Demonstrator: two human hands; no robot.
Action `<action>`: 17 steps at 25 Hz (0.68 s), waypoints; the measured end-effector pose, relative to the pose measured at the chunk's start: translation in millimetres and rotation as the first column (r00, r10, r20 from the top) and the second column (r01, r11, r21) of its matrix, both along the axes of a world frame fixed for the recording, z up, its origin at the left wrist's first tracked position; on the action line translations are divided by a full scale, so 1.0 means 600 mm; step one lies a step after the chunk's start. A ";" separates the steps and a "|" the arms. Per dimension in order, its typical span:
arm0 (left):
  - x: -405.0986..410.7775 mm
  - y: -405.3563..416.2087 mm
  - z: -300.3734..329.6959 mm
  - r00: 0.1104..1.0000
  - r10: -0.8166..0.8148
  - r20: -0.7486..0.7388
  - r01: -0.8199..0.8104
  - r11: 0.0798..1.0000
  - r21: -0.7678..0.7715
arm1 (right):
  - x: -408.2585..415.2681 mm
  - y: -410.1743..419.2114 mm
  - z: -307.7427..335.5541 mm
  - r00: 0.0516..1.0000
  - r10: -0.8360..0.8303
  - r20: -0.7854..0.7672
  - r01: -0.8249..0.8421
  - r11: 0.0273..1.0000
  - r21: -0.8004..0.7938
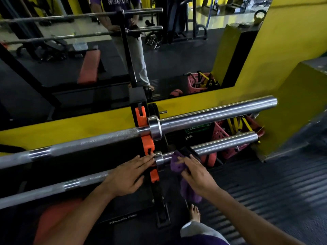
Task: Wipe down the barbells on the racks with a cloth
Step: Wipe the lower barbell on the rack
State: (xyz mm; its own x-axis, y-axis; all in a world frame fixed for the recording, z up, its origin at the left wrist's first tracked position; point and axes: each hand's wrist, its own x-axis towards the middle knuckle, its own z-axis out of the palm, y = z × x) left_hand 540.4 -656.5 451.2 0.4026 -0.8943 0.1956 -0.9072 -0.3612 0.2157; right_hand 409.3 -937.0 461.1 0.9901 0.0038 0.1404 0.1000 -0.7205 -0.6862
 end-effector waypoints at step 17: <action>-0.151 -0.275 0.115 0.695 0.015 -0.719 -0.217 0.958 -0.190 | -0.143 -0.141 0.075 0.869 -0.388 -0.307 0.491 0.597 0.634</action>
State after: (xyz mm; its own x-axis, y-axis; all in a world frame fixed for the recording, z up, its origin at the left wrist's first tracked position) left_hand 449.5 -821.7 520.1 0.6080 -0.7939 0.0110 -0.4043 -0.2976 0.8649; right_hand 323.2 -1021.3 505.8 0.8535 -0.4801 -0.2024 -0.2240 0.0126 -0.9745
